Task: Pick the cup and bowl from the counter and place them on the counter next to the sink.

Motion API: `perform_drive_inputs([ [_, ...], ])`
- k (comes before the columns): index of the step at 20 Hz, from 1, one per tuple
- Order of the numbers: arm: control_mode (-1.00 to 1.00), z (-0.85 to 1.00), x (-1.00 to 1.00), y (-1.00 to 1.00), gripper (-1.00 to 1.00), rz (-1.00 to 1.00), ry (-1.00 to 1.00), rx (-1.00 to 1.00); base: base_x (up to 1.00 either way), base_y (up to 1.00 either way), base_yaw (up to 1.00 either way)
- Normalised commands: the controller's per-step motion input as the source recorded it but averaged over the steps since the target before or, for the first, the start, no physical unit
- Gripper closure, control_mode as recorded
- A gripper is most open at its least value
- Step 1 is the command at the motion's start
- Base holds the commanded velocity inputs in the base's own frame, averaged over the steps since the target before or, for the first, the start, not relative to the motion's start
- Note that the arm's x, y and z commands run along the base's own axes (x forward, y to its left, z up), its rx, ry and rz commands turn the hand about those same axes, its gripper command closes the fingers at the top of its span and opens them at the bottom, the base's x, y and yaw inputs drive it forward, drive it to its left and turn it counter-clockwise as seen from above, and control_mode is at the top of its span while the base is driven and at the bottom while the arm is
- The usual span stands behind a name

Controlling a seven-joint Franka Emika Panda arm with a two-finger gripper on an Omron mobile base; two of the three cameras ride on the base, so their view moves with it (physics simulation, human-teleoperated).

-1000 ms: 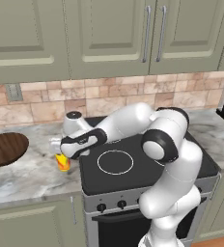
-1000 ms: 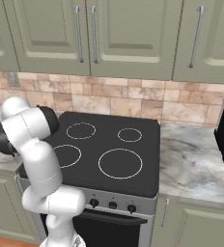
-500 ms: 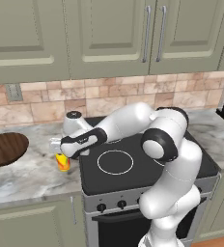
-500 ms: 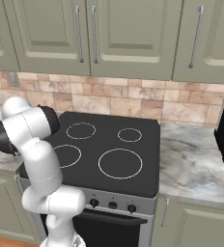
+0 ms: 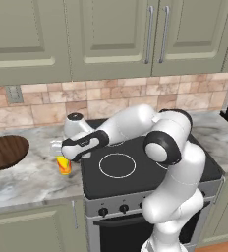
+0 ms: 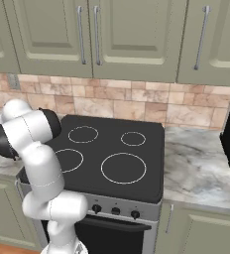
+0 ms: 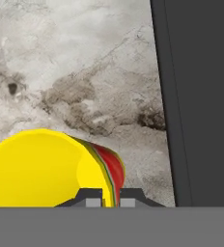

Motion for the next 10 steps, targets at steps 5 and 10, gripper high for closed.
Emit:
perform_drive_inputs([
  [5,-1.00,0.01,0.00,-0.07,1.00,0.00,0.01,0.00,0.00,0.00,0.00],
  [10,-1.00,0.13,-0.18,-0.35,1.00,0.00,0.00,0.00,0.00,0.00,0.00],
])
